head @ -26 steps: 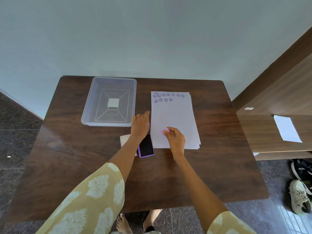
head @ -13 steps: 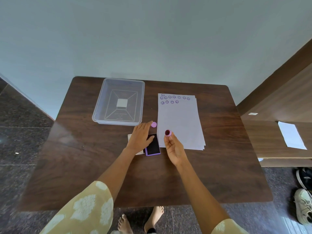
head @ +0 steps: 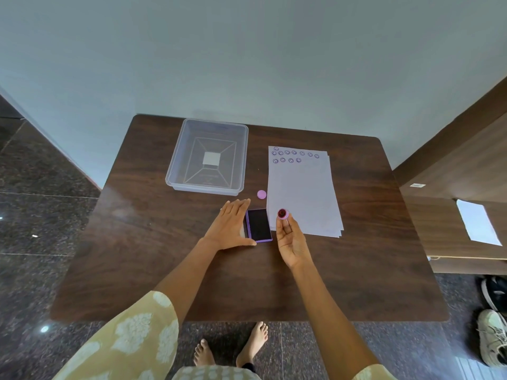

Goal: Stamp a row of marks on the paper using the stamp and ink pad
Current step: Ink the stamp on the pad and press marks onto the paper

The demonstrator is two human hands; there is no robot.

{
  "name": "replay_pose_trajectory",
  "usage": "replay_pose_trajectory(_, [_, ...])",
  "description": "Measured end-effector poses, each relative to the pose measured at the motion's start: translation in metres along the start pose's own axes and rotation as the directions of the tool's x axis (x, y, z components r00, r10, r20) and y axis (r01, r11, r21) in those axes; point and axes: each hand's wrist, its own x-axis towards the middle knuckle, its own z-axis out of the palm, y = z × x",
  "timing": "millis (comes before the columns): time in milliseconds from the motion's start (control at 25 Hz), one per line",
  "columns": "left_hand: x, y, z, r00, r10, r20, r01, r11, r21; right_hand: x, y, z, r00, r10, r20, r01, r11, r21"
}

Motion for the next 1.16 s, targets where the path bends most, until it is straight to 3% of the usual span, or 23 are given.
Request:
replay_pose_trajectory(80, [0.002, -0.001, -0.001, 0.999, 0.03, 0.024, -0.031, 0.999, 0.033, 0.003, 0.001, 0.006, 0.995, -0.094, -0.016, 0.09, 0.981, -0.174])
replay_pose_trajectory(120, [0.003, -0.001, -0.001, 0.999, 0.041, 0.035, -0.042, 0.998, 0.042, 0.004, 0.001, 0.009, 0.986, -0.164, -0.016, 0.146, 0.915, -0.375])
replay_pose_trajectory(160, [0.003, -0.002, -0.001, 0.998, 0.05, 0.045, -0.052, 0.997, 0.05, 0.006, 0.001, 0.012, 0.969, -0.246, 0.012, 0.197, 0.743, -0.639])
replay_pose_trajectory(200, [0.003, -0.002, 0.0, 0.997, 0.059, 0.056, -0.062, 0.996, 0.057, 0.008, 0.003, 0.014, 0.948, -0.305, 0.09, 0.235, 0.483, -0.844])
replay_pose_trajectory(240, [0.004, -0.002, 0.0, 0.996, 0.065, 0.067, -0.069, 0.996, 0.059, 0.009, 0.005, 0.015, 0.927, -0.32, 0.197, 0.284, 0.252, -0.925])
replay_pose_trajectory(320, [0.004, -0.001, 0.0, 0.995, 0.065, 0.076, -0.069, 0.996, 0.052, 0.01, 0.012, 0.019, 0.895, -0.293, 0.336, 0.362, 0.038, -0.931])
replay_pose_trajectory(520, [0.004, -0.002, 0.0, 0.996, 0.06, 0.071, -0.063, 0.997, 0.04, 0.014, 0.024, 0.021, 0.872, -0.246, 0.423, 0.367, -0.24, -0.899])
replay_pose_trajectory(840, [0.004, -0.005, 0.006, 0.997, 0.065, 0.045, -0.066, 0.998, 0.019, 0.019, 0.028, 0.019, 0.843, -0.184, 0.506, 0.368, -0.488, -0.791])
replay_pose_trajectory(1080, [0.003, 0.001, 0.0, 0.997, 0.06, 0.049, -0.063, 0.997, 0.047, 0.019, 0.029, 0.025, 0.837, -0.203, 0.508, 0.342, -0.529, -0.777])
replay_pose_trajectory(1160, [0.003, 0.001, -0.002, 0.996, 0.066, 0.053, -0.069, 0.996, 0.057, 0.02, 0.025, 0.024, 0.847, -0.227, 0.48, 0.341, -0.461, -0.82])
